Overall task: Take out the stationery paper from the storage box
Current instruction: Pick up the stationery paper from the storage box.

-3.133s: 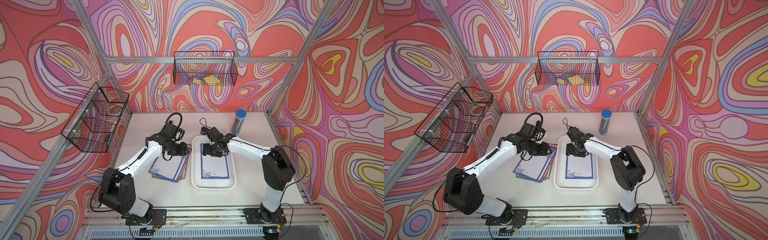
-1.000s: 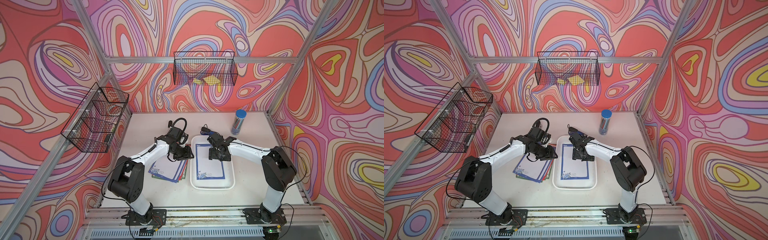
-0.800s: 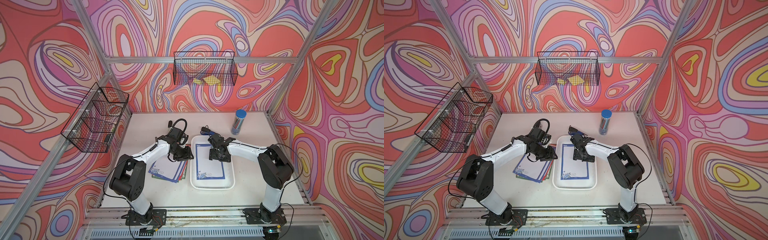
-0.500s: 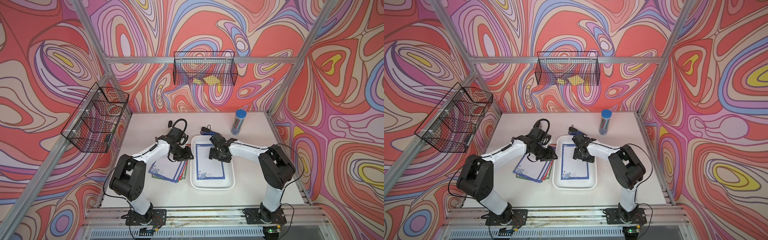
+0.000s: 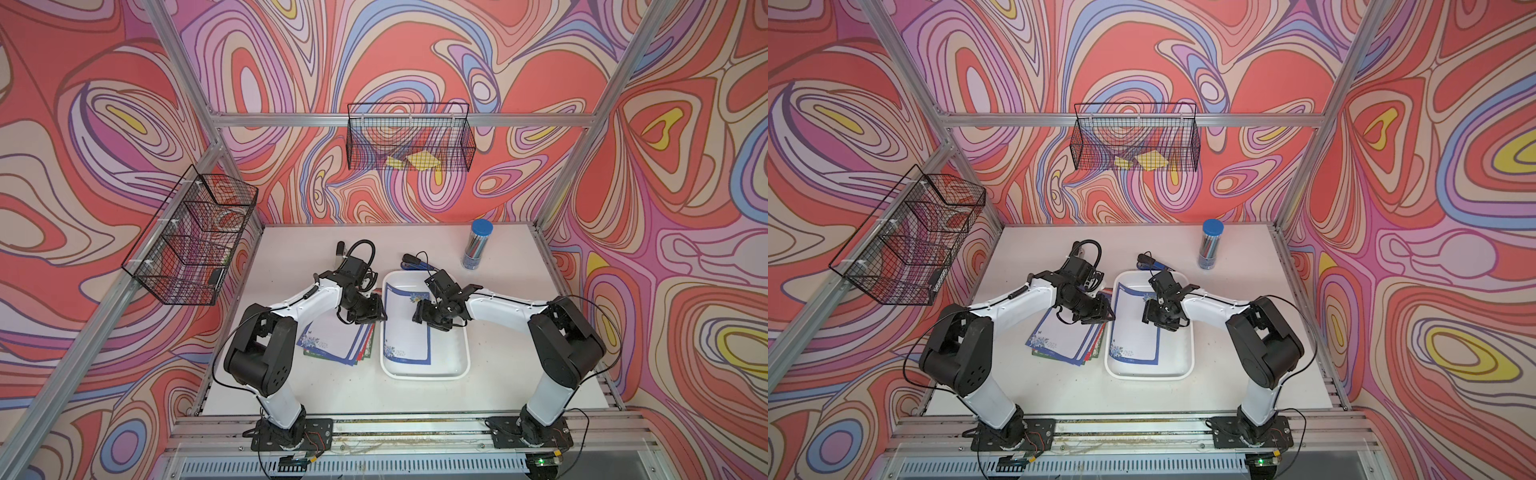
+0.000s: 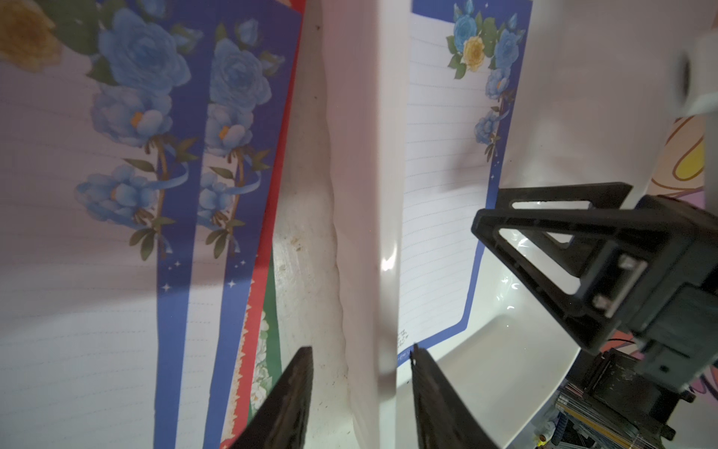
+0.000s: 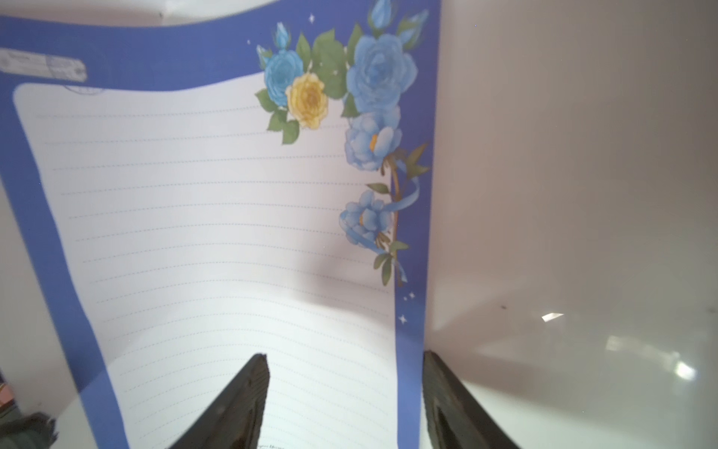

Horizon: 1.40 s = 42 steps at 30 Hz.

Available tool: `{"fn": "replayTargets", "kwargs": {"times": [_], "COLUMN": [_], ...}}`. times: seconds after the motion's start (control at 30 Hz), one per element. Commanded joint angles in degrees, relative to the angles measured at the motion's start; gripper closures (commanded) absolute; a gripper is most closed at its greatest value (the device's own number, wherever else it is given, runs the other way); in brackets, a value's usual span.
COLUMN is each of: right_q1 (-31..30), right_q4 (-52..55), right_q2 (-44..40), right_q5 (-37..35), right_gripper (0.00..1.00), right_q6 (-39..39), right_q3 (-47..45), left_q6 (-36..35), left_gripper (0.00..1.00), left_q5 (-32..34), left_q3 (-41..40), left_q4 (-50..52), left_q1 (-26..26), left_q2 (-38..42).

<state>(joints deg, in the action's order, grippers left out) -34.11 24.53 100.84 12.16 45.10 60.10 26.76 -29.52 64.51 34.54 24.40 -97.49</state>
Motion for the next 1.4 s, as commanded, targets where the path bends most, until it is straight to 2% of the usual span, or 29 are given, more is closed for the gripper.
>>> {"fn": "replayTargets", "kwargs": {"times": [0.0, 0.53, 0.83, 1.1, 1.3, 1.37], "right_q1": [-0.08, 0.23, 1.01, 1.49, 1.59, 1.59], "right_q4": [-2.98, -11.82, -14.65, -18.72, -19.96, -20.77], "right_q2": [-3.01, -9.77, -4.71, -1.98, -2.35, -2.57], "right_q5": [2.89, 7.85, 11.29, 11.82, 12.68, 13.09], "right_gripper": [0.39, 0.55, 0.58, 0.71, 0.76, 0.81], "right_q6": [0.34, 2.89, 2.77, 3.55, 3.17, 3.17], "right_q3": [-1.96, -7.33, -9.02, -10.50, -10.06, -10.14], "left_q6": [-1.07, -1.50, -1.42, -1.59, -1.66, -1.74], "left_gripper": [0.55, 0.55, 0.55, 0.56, 0.55, 0.56], "left_q5": [0.73, 0.94, 0.81, 1.07, 1.16, 1.13], "left_q3": [1.50, 1.48, 1.58, 1.06, 1.51, 1.67], "left_q4": [2.37, 2.13, 2.11, 2.44, 2.51, 2.46], "left_q1": [0.21, 0.21, 0.21, 0.24, 0.21, 0.27], "left_q2": [-0.59, -1.91, -2.53, -2.35, -2.26, -2.18]}}
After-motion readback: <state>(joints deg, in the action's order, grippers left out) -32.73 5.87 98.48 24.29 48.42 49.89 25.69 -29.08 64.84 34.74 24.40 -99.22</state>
